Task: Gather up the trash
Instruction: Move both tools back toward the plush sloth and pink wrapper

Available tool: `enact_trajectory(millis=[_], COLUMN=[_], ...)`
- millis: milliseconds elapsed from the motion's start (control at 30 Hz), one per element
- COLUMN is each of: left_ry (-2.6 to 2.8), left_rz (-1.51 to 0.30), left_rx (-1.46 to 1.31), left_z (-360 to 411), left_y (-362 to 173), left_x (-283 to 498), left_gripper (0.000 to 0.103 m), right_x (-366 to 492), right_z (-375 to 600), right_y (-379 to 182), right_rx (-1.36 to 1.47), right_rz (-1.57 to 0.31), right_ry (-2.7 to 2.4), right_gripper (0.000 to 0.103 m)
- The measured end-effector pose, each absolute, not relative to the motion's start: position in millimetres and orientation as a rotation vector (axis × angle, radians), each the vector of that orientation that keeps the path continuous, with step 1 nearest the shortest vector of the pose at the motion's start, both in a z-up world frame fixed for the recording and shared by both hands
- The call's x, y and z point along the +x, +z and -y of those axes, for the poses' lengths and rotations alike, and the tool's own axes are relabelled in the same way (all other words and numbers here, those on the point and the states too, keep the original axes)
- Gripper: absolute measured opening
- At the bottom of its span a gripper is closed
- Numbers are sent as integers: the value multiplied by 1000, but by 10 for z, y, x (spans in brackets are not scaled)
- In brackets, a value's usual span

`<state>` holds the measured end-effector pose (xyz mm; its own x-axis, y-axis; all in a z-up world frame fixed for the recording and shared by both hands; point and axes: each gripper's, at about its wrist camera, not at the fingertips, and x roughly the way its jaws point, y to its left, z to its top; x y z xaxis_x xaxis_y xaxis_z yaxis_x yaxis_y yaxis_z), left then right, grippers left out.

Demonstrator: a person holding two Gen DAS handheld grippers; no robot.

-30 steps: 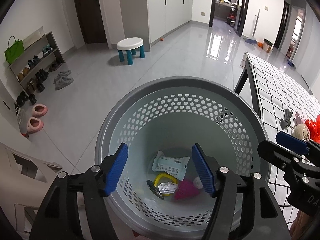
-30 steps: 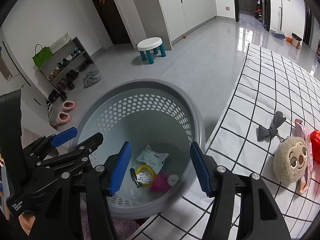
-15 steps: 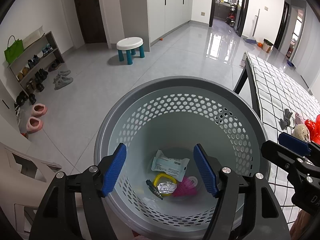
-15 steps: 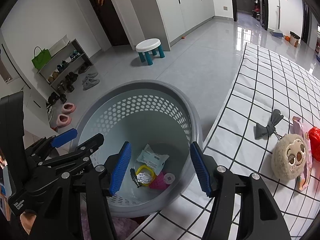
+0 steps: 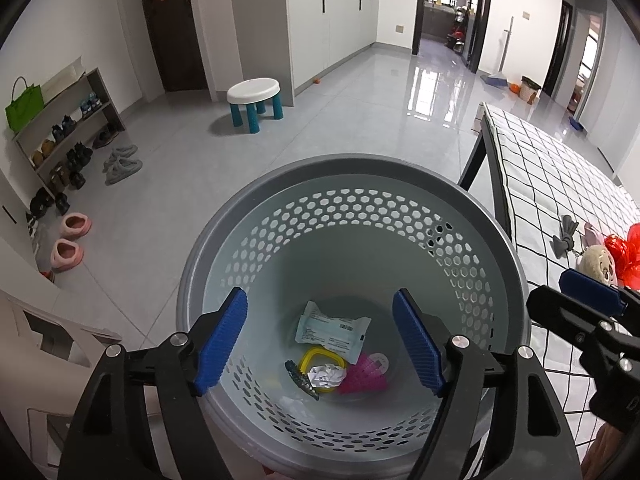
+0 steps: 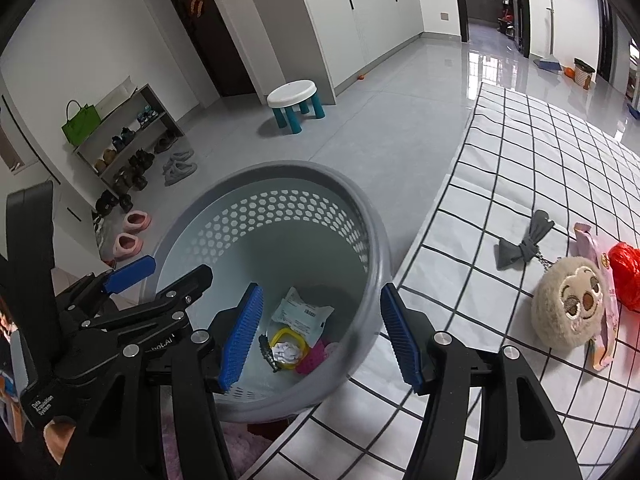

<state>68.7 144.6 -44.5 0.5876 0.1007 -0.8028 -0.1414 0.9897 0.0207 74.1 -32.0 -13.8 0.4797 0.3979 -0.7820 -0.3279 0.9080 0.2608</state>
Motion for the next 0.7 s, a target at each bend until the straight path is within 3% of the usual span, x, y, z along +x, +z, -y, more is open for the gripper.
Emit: enact_trajectory(millis=[700], left_ry=[72], left_rz=[-924], left_rx=[-3], left_z=[-1083], left_y=[-403], left_x=[674], left_gripper=[74], right_x=[670], right_z=[670], right_y=[-108], right_rx=[123], right_rz=[-960], right_ry=[382], right_gripper=[59])
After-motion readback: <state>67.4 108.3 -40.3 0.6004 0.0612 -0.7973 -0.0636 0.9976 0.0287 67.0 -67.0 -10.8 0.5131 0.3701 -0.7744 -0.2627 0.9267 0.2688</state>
